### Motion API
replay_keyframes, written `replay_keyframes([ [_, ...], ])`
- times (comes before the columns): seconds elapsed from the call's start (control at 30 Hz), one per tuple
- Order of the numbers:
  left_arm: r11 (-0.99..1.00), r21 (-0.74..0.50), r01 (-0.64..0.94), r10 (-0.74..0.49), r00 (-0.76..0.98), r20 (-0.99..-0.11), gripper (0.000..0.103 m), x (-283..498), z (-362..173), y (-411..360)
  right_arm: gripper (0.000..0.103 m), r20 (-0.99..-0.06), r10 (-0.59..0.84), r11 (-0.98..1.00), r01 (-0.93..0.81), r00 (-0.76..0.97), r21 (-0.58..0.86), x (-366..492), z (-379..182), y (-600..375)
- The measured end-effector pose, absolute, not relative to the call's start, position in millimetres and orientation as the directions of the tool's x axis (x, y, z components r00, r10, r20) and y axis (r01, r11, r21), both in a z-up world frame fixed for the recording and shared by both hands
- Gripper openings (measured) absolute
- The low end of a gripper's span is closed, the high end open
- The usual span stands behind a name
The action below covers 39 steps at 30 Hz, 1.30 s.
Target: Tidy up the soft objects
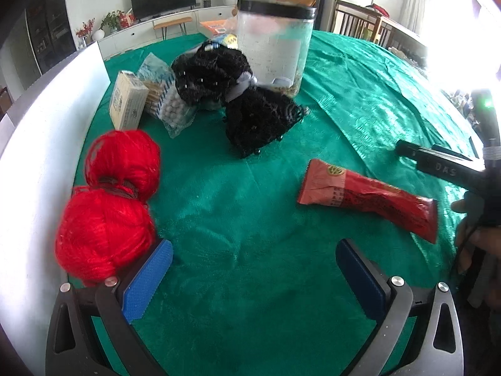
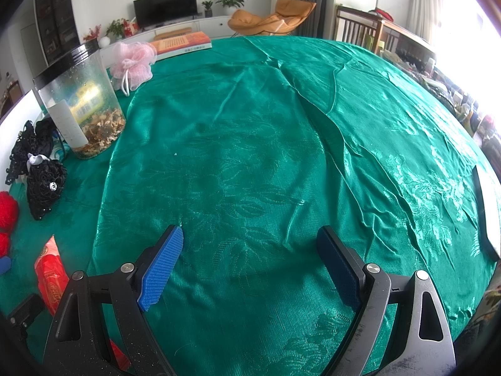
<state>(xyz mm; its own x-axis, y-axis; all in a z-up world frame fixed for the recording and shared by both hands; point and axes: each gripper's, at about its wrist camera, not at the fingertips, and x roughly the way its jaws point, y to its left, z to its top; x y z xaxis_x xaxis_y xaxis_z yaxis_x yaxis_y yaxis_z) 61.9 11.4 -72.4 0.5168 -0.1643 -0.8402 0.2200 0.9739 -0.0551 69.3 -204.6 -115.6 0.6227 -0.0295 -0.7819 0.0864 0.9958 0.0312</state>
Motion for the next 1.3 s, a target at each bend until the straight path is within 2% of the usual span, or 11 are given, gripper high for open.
replay_keyframes([
  [0.13, 0.971, -0.023, 0.236, -0.161, 0.586, -0.794, 0.103, 70, -30, 16, 0.089, -0.782, -0.029, 0.996, 0.086, 0.623, 0.031, 69, -116, -205],
  [0.3, 0.977, -0.095, 0.190, -0.191, 0.587, -0.787, 0.103, 111, -9, 19, 0.089, -0.782, -0.029, 0.996, 0.086, 0.623, 0.031, 69, -116, -204],
  [0.47, 0.978, 0.001, 0.206, -0.122, 0.583, -0.803, 0.101, 120, 5, 12, 0.089, -0.782, -0.007, 0.995, 0.080, 0.623, 0.055, 68, -115, -207],
  [0.6, 0.984, 0.032, 0.175, -0.088, 0.634, -0.768, 0.101, 107, 37, 42, 0.090, -0.626, 0.435, 0.890, -0.203, 0.647, 0.408, 49, -88, -208],
  [0.7, 0.992, -0.022, 0.128, -0.099, 0.639, -0.762, 0.101, 101, 50, 73, 0.088, -0.696, 0.537, 0.824, -0.472, 0.476, 0.314, 37, -77, -160],
  [0.83, 0.990, -0.074, 0.119, -0.132, 0.619, -0.774, 0.101, 94, 44, 81, 0.086, -0.850, 0.353, 0.807, -0.587, 0.391, 0.066, 32, -99, -115],
  [0.87, 0.989, -0.073, 0.130, -0.138, 0.612, -0.779, 0.101, 92, 40, 77, 0.064, -0.857, 0.341, 0.815, -0.576, 0.386, 0.065, 36, -104, -117],
  [0.9, 0.987, -0.071, 0.143, -0.144, 0.605, -0.783, 0.101, 90, 35, 72, 0.034, -0.847, 0.338, 0.834, -0.548, 0.409, 0.068, 40, -103, -124],
  [0.97, 0.982, -0.085, 0.170, -0.169, 0.583, -0.795, 0.101, 87, 23, 56, 0.020, -0.845, 0.370, 0.870, -0.462, 0.387, 0.169, 58, -102, -148],
  [1.13, 0.967, -0.135, 0.215, -0.231, 0.527, -0.818, 0.101, 98, -14, 9, 0.020, -0.796, 0.216, 0.976, -0.103, 0.566, 0.191, 105, -104, -229],
  [1.3, 0.993, -0.100, 0.063, -0.118, 0.572, -0.812, 0.101, 140, -45, -21, 0.020, -0.717, 0.188, 0.961, 0.027, 0.671, 0.277, 107, -113, -272],
])
